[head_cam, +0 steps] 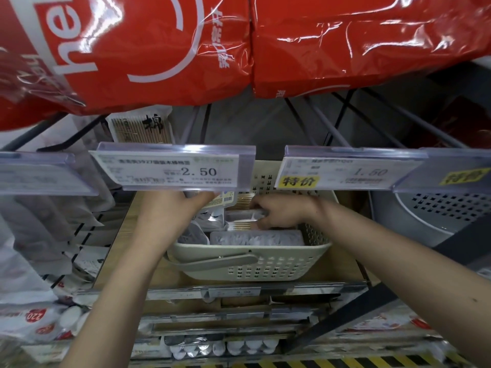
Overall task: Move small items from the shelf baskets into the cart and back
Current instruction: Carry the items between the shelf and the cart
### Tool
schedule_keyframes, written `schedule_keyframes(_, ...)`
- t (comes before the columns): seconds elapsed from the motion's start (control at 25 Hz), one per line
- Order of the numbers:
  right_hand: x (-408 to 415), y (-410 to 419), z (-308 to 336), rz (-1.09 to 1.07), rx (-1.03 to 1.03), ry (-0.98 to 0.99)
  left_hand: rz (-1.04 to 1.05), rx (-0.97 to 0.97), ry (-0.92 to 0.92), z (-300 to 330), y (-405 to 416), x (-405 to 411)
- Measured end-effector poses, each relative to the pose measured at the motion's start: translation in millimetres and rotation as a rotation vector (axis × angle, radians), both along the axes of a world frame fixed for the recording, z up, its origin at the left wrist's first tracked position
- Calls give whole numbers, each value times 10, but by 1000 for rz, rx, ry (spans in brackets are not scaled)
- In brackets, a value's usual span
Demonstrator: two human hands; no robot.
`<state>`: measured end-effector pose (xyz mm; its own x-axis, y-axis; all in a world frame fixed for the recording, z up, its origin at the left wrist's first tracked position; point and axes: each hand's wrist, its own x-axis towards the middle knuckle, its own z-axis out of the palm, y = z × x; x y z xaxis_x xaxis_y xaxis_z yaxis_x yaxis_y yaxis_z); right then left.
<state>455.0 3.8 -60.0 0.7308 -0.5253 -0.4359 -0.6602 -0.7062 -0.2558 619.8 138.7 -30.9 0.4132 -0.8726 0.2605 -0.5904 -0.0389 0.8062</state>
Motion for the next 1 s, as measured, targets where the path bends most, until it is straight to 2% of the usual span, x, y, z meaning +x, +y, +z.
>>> schedule_keyframes(0.2, -2, 2, -18, -3, -87, -19, -5, -33, -13, 17, 12, -9)
schedule_keyframes(0.36, -131, 139, 175, -48, -214, -249, -6, -65, 35, 8, 13, 20)
schedule_keyframes(0.52, -351, 435, 446, -46, -245, -452, -6, -105, 143, 20, 86, 65)
schedule_keyframes(0.72, -683, 843, 470, -108, -494, -514, -93, -177, 222, 143, 336, -12)
schedule_keyframes(0.88, -943, 1274, 275, -133, -715, -652, -180, -199, 371, 197, 594, -128)
schedule_keyframes(1.0, -1111, 1541, 85, -221, -797, -799, -237, -170, 426, 165, 731, -166)
